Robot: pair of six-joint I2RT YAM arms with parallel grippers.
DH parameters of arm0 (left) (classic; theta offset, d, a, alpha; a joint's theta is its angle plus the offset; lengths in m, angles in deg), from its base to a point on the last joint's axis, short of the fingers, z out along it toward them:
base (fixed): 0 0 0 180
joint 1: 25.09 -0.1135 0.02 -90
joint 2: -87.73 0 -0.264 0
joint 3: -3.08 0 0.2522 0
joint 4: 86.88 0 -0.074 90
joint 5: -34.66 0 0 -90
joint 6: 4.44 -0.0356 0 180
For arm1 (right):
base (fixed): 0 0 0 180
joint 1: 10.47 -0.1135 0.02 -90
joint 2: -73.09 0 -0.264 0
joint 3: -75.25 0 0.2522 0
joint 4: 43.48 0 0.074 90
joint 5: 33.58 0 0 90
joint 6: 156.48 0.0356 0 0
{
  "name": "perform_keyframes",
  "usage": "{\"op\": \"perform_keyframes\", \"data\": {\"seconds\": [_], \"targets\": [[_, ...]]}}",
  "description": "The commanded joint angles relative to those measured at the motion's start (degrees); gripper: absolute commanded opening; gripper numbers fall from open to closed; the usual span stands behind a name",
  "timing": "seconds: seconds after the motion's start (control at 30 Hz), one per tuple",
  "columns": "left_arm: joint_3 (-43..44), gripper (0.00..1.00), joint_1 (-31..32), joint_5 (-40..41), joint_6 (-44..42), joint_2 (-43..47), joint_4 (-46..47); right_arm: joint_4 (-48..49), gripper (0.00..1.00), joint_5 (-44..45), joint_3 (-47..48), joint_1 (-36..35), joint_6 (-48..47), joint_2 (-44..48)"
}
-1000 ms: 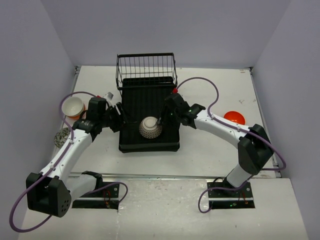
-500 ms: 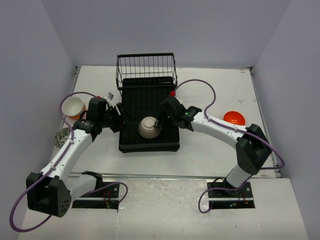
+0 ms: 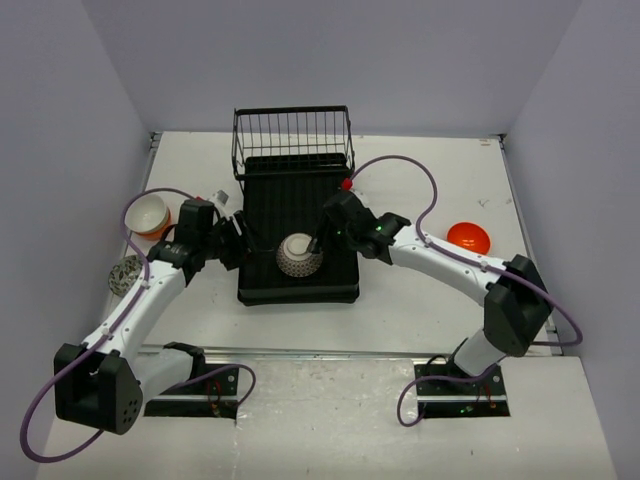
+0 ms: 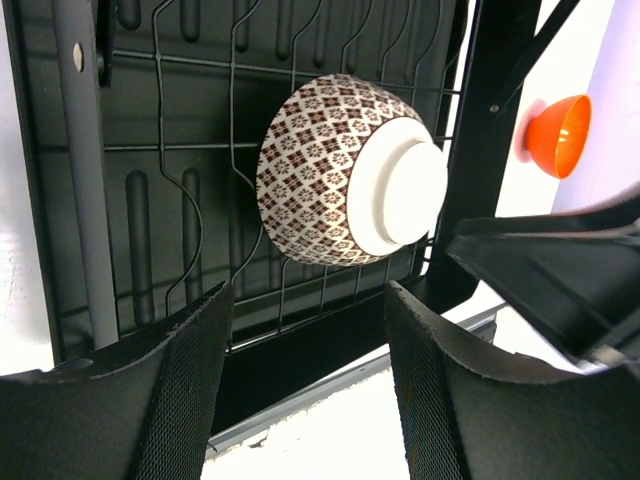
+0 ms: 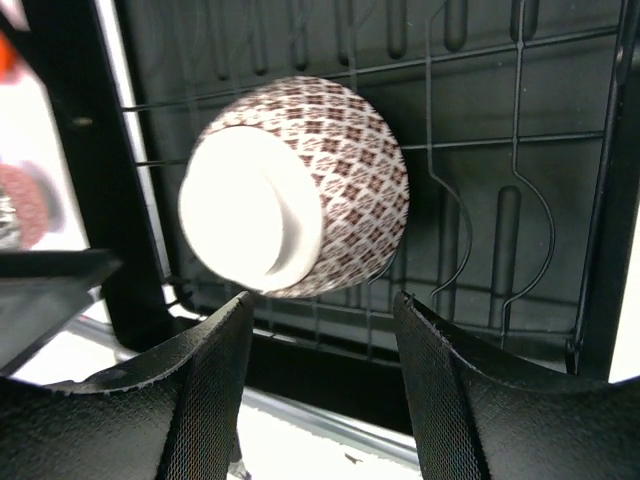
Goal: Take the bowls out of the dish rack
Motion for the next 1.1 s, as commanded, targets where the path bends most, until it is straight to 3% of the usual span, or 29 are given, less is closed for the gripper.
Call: {"op": "perform_keyframes", "data": {"seconds": [0.0, 0.7, 0.83, 0.97, 1.07], "targets": [[-0.78, 0.63, 0.43, 0.09, -1.47, 0.40, 1.91, -0.31, 0.60, 2.46, 1.97, -0.50, 0.99, 4.62], [1.23, 0.64, 0.43, -1.40, -1.64, -1.70, 3.05, 0.74, 0.61, 0.79, 6.28, 0.02, 0.46, -4.78], [1.50, 0.65, 0.43, -2.19, -1.64, -2.50, 3.40, 1.62, 0.52, 0.61, 4.78, 0.11, 2.22, -4.96], [1.33, 0.65, 0.43, -2.45, -1.82, -3.11, 3.76, 2.94, 0.36, -0.09, 2.06, 0.20, 4.23, -4.26], [0.89, 0.65, 0.43, -2.37, -1.90, -3.46, 4.11, 3.03, 0.31, -0.27, 1.53, 0.11, 4.77, -4.43]]}}
